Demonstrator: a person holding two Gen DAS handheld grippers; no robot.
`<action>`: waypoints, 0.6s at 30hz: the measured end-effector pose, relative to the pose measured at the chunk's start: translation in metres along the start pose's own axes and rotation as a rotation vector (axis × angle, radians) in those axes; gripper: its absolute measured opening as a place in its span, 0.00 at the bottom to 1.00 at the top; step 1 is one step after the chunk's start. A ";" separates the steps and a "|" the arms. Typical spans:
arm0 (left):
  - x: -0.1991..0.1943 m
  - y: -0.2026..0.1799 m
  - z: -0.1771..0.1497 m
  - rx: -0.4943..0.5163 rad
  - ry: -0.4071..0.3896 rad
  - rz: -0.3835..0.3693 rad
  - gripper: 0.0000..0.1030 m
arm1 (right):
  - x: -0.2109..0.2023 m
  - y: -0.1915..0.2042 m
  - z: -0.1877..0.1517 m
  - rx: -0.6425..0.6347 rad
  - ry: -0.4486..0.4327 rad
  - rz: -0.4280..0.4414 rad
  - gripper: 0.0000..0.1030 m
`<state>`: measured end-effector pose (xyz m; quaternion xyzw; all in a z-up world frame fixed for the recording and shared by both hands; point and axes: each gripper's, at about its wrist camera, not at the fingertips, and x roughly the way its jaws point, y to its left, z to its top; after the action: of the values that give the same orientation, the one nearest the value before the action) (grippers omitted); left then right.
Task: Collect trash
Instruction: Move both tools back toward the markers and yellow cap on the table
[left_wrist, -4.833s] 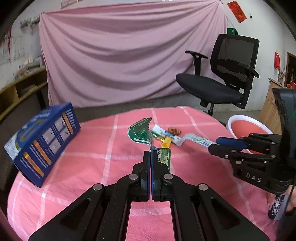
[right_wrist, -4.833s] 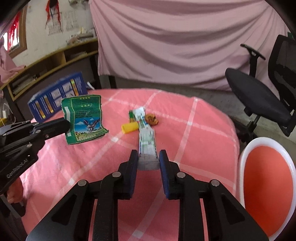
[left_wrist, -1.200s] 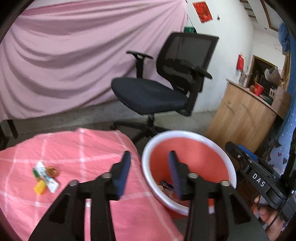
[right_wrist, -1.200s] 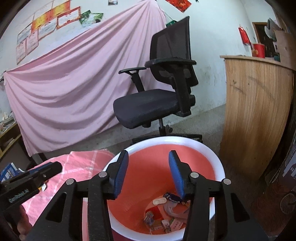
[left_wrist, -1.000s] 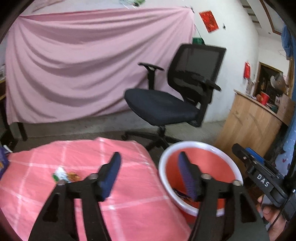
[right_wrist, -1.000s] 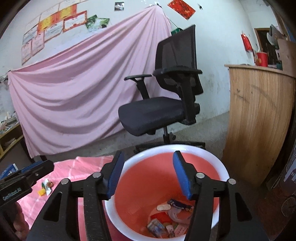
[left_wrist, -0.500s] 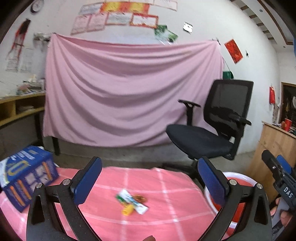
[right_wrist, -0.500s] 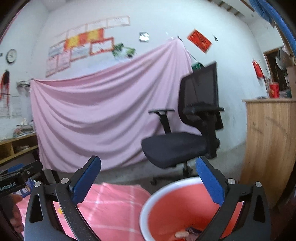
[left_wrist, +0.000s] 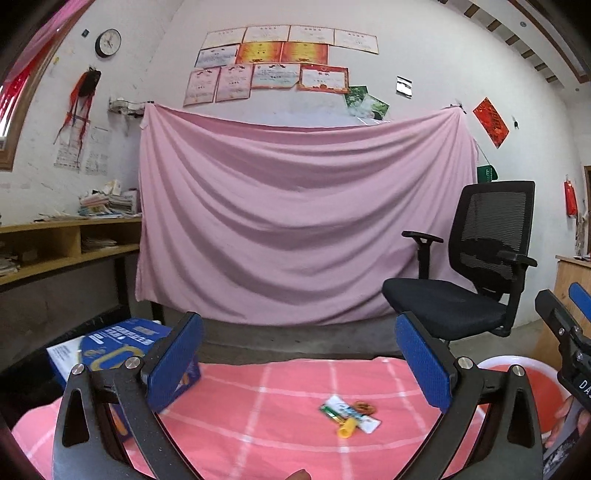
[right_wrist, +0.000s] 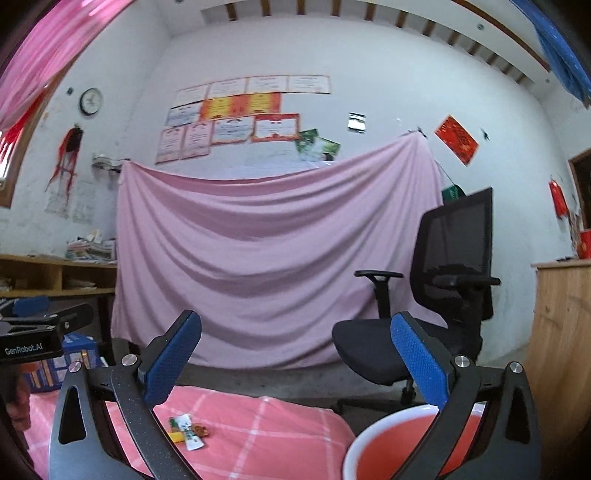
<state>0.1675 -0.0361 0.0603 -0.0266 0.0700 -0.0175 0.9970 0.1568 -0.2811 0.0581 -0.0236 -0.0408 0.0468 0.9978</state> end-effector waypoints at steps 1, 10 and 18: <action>-0.001 0.003 -0.003 0.006 0.000 0.005 0.99 | 0.002 0.004 -0.002 -0.011 0.008 0.005 1.00; 0.018 0.021 -0.023 0.038 0.101 0.008 0.99 | 0.026 0.020 -0.021 -0.043 0.136 0.060 1.00; 0.049 0.020 -0.038 0.056 0.244 -0.001 0.99 | 0.051 0.025 -0.038 -0.030 0.300 0.123 0.97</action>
<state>0.2111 -0.0205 0.0149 0.0034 0.1904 -0.0229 0.9814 0.2084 -0.2526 0.0234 -0.0479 0.1093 0.1029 0.9875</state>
